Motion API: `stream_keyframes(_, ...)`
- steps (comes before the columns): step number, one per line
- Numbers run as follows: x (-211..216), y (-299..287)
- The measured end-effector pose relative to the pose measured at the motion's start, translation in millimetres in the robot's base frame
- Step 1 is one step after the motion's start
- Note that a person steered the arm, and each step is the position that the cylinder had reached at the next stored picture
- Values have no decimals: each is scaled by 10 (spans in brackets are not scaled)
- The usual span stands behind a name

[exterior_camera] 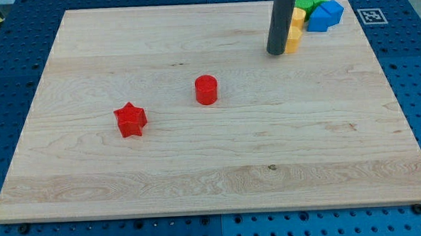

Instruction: Push the yellow hexagon closer to the group of blocks

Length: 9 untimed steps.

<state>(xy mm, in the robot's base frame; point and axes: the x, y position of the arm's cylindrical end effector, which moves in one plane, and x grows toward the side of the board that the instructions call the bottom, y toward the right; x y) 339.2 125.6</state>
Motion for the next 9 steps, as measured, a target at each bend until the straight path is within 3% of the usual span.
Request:
stream_keyframes(4,-80,264)
stream_keyframes(7,-409,316)
stream_keyframes(8,-456,218)
stream_keyframes(9,-97,-538)
